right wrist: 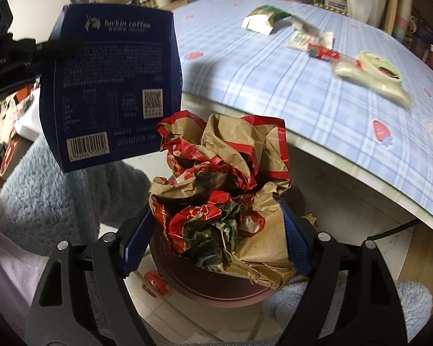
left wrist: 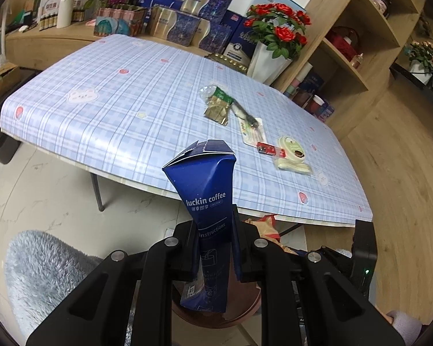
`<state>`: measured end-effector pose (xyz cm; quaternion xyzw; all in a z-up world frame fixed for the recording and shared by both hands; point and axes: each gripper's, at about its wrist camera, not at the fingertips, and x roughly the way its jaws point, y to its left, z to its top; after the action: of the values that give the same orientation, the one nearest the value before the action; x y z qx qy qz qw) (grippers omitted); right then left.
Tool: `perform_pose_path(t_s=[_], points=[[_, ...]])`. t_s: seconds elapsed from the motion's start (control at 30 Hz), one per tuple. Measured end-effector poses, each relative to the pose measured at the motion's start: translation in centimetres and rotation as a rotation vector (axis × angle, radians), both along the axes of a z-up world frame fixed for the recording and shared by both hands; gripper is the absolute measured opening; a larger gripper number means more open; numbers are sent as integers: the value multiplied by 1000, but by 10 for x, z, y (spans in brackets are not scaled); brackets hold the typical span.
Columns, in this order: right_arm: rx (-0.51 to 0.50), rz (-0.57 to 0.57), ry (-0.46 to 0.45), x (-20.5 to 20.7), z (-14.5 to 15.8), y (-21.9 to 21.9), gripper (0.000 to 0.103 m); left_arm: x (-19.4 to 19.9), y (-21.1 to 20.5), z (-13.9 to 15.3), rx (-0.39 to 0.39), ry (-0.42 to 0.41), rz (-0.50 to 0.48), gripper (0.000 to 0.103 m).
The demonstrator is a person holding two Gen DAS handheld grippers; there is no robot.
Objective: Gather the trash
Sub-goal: 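Carry the wrapper over the bin and open the right tool while the left tool carries the box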
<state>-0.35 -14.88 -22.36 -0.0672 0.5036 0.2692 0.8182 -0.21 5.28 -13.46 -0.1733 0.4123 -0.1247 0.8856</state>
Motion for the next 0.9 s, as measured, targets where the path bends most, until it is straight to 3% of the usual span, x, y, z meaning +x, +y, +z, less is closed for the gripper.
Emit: perform_pose_path(t_s=[0.37, 0.43, 0.67, 0.77, 0.9], points=[[-38, 82, 71, 2, -22, 21, 90, 5, 2, -9, 17, 20, 18, 17], [-27, 76, 71, 2, -22, 20, 95, 6, 2, -10, 16, 23, 19, 17], [14, 36, 72, 9, -19, 12, 96, 5, 0, -11, 21, 19, 21, 17], [19, -4, 31, 11, -12, 6, 97, 4, -2, -8, 25, 14, 15, 17], [30, -123, -117, 12, 17, -14, 97, 3, -8, -7, 30, 12, -6, 17]])
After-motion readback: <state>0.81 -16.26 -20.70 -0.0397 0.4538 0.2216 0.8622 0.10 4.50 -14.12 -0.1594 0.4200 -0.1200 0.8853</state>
